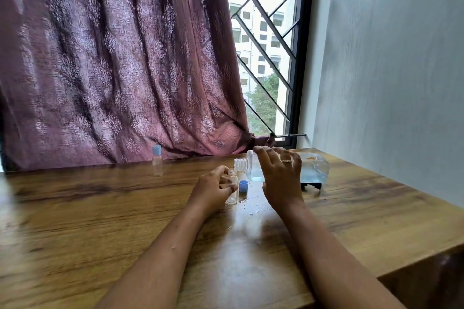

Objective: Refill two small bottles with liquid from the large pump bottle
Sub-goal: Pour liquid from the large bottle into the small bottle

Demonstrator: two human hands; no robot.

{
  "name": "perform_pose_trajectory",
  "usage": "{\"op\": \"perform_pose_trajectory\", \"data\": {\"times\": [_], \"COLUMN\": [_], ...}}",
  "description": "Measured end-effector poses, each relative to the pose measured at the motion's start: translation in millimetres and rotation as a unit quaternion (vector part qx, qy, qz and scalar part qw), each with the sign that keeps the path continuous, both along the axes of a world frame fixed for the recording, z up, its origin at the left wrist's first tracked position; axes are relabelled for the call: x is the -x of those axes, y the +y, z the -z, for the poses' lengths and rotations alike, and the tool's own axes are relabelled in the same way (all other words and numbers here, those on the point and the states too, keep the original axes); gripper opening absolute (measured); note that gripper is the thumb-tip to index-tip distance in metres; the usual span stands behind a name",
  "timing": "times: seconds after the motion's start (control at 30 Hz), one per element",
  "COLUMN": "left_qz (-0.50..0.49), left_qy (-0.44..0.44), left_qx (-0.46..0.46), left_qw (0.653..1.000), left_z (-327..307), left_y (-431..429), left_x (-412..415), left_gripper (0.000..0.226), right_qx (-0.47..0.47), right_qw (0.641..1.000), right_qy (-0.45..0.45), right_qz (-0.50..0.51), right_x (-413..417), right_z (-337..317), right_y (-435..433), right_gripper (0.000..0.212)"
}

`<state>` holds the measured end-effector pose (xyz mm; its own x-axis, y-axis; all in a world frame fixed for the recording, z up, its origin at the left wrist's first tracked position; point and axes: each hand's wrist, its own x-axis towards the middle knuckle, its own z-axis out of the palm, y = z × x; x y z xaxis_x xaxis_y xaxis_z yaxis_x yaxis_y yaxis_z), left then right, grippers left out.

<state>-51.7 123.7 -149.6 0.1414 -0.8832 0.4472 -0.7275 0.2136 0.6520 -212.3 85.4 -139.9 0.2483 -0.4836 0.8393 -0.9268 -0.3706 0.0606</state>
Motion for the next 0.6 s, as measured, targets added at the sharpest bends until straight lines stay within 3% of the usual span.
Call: {"op": "perform_pose_trajectory", "data": {"times": [0.6], "left_qz": [0.0], "left_qy": [0.001], "left_qx": [0.004], "left_qw": [1.0], "left_z": [-0.9], "left_y": [1.9], "left_x": [1.0], "left_gripper": [0.037], "right_qx": [0.012], "right_qw": [1.0], "right_qy": [0.006], "right_qz": [0.017], "right_x": [-0.7], "right_z": [-2.8], "right_y": [2.8], "right_gripper": [0.072]}}
